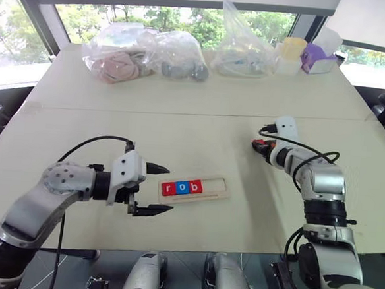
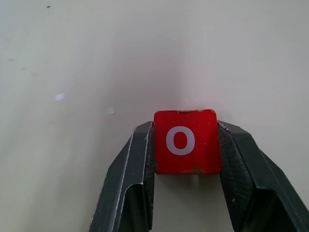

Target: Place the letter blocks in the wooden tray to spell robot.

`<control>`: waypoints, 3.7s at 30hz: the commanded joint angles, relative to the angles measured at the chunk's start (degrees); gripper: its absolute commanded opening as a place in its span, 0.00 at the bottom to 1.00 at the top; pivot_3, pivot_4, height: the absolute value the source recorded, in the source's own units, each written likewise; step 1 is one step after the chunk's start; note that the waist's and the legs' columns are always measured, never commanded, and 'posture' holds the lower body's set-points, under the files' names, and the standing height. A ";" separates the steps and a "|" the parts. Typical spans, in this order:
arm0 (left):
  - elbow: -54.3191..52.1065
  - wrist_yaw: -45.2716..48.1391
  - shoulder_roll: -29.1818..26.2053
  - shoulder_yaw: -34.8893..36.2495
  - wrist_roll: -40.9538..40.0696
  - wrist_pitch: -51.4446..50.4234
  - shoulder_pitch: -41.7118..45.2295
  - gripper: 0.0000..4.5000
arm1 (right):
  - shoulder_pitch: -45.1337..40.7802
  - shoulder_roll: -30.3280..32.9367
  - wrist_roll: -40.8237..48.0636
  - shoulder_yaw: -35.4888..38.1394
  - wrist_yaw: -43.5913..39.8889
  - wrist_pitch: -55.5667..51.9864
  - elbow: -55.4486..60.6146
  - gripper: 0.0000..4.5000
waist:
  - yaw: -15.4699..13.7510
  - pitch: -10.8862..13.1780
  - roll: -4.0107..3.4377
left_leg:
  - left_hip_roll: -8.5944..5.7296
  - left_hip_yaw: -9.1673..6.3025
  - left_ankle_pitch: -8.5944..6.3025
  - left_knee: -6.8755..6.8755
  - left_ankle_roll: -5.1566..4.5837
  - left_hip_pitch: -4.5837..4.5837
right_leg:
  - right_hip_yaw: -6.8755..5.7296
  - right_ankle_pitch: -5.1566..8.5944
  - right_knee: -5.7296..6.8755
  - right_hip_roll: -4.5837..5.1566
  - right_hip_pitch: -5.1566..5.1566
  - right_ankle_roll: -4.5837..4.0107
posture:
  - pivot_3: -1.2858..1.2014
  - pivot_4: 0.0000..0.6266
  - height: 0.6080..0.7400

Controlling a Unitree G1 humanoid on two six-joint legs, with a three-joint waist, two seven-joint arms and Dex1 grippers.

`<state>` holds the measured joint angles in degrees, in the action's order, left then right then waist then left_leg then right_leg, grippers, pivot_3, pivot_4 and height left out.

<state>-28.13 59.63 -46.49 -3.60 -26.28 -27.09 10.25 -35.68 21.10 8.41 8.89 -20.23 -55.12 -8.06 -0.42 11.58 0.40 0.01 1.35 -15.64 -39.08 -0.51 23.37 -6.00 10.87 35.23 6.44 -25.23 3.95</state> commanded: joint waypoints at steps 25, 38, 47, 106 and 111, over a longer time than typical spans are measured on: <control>1.09 -1.45 3.08 5.24 -4.01 2.32 4.32 1.00 | 24.92 -6.01 6.19 2.40 8.26 -32.87 54.10 0.26 | -0.20 0.01 -0.05 | 0.07 0.00 -0.02 0.01 0.01 0.09 | 0.02 0.19 -0.11 0.02 -0.11 0.05 | 0.52 0.24 1.00; -0.54 -3.20 3.48 5.57 -4.79 1.53 3.44 1.00 | 24.17 -4.86 6.47 0.11 8.60 -27.96 50.05 0.71 | -0.21 0.01 -0.05 | 0.08 0.00 -0.02 0.01 0.01 0.09 | 0.02 0.23 -0.13 0.03 -0.11 -0.02 | 0.52 0.24 1.00; 0.11 -2.86 3.46 5.33 -4.90 2.27 3.84 1.00 | 22.91 4.72 11.44 -0.50 0.98 -29.80 51.68 0.99 | -0.27 0.01 -0.04 | 0.07 0.01 -0.02 0.00 0.01 0.11 | 0.02 0.24 -0.17 0.03 -0.11 -0.02 | 0.52 0.24 1.00; -0.26 -4.50 5.49 4.88 -4.45 2.60 4.98 1.00 | 0.74 26.21 -2.94 -20.82 -59.75 56.28 -10.83 0.25 | -0.24 0.08 0.07 | 0.04 0.06 0.00 -0.11 0.02 -0.07 | 0.03 0.05 -0.13 0.02 0.13 0.03 | 0.52 0.24 1.00; 0.04 -4.21 5.41 4.49 -4.23 2.83 5.26 1.00 | -0.65 23.77 0.77 -21.14 -59.39 44.64 0.89 0.25 | -0.28 0.08 0.06 | 0.05 0.06 0.00 -0.09 0.02 -0.05 | 0.03 -0.02 -0.09 0.01 0.06 -0.02 | 0.52 0.24 1.00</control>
<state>-26.52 55.13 -40.56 0.31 -30.57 -25.43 15.32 -34.46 45.25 6.68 -13.68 -79.69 -7.11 -12.20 -0.70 11.66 0.46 0.07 1.40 -15.64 -39.17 -0.50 23.34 -5.96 10.84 35.15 6.45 -25.20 3.91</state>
